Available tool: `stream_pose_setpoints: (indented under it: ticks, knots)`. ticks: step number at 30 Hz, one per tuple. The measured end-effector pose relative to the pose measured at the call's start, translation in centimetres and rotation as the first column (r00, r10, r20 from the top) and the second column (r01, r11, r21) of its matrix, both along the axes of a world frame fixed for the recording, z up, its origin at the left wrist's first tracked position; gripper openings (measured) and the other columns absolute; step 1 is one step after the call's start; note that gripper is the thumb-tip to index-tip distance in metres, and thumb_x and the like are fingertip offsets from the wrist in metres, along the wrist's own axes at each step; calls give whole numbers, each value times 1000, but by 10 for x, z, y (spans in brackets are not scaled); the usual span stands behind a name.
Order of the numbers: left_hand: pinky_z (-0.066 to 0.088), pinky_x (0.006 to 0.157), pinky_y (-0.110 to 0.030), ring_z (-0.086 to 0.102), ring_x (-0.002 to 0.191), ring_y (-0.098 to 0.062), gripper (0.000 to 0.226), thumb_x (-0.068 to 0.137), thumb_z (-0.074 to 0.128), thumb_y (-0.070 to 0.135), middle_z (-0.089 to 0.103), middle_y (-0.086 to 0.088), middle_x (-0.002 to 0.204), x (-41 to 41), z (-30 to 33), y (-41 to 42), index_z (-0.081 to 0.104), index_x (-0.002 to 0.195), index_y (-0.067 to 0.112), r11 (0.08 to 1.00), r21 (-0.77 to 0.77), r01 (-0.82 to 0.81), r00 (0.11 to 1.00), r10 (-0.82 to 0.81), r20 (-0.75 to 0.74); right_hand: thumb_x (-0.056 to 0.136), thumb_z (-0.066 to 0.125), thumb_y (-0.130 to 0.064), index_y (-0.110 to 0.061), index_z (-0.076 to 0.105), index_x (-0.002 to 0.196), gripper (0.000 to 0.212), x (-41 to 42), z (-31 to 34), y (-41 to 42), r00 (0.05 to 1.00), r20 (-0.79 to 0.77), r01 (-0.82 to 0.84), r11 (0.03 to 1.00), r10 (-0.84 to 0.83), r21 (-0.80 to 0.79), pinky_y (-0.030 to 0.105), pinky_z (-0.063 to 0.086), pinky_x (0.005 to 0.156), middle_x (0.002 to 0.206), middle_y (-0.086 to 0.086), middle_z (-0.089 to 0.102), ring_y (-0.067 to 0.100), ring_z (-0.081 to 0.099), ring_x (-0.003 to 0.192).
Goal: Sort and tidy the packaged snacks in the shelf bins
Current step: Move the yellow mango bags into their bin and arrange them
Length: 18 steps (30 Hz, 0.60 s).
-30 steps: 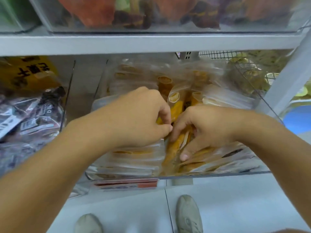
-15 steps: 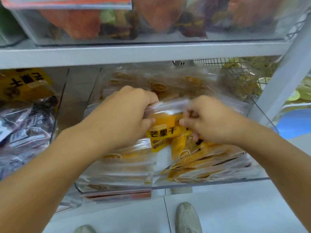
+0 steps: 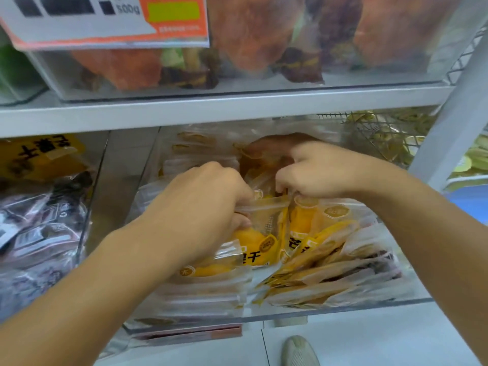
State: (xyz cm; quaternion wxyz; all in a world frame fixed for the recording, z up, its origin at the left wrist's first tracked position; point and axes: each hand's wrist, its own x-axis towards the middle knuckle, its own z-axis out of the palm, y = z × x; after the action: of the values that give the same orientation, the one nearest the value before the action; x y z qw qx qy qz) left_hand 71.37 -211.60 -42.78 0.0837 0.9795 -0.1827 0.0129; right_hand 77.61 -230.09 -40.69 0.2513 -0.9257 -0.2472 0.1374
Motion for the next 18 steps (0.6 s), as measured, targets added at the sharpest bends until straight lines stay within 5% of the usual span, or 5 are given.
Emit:
stream_pose_setpoints:
  ticks: [3,7,11,15,18]
  knots:
    - [48,61,-35,55,65,-14,29,85,74,44,54,8,62,-2,1,2,61,70,23,1000,-23,7,1000,-7,-2,92,64,-24,-35,45,145,58,5,-12,9,984,135,-63,941,113,-332,21,46,94,137,-9,58,12,58,116]
    - [46,61,-34,55,69,-15,24,85,75,44,54,10,65,-4,1,2,62,72,29,999,-35,1,1000,-1,-5,84,77,-28,-24,71,105,22,9,-18,6,973,211,2,908,95,-419,31,55,78,101,-5,68,17,61,86]
    - [52,74,-41,58,88,-19,21,81,77,45,58,11,93,-2,0,1,64,74,30,995,-92,39,998,-35,42,79,82,-33,-20,77,83,15,-9,-2,-6,956,285,8,963,73,-271,33,56,69,70,-3,71,12,64,68]
    - [52,78,-41,58,94,-21,17,84,75,44,58,10,102,4,6,-10,67,75,31,992,-108,71,997,-67,39,78,80,-13,-15,78,79,3,-12,7,-19,858,505,2,983,93,-185,33,55,70,72,2,72,18,65,68]
    - [53,71,-41,60,83,-20,18,84,74,41,60,8,89,10,5,-19,64,74,29,994,-48,103,994,-101,43,77,72,1,-21,80,88,26,-14,-14,-22,902,427,-43,998,54,-36,34,57,78,83,-4,75,12,70,82]
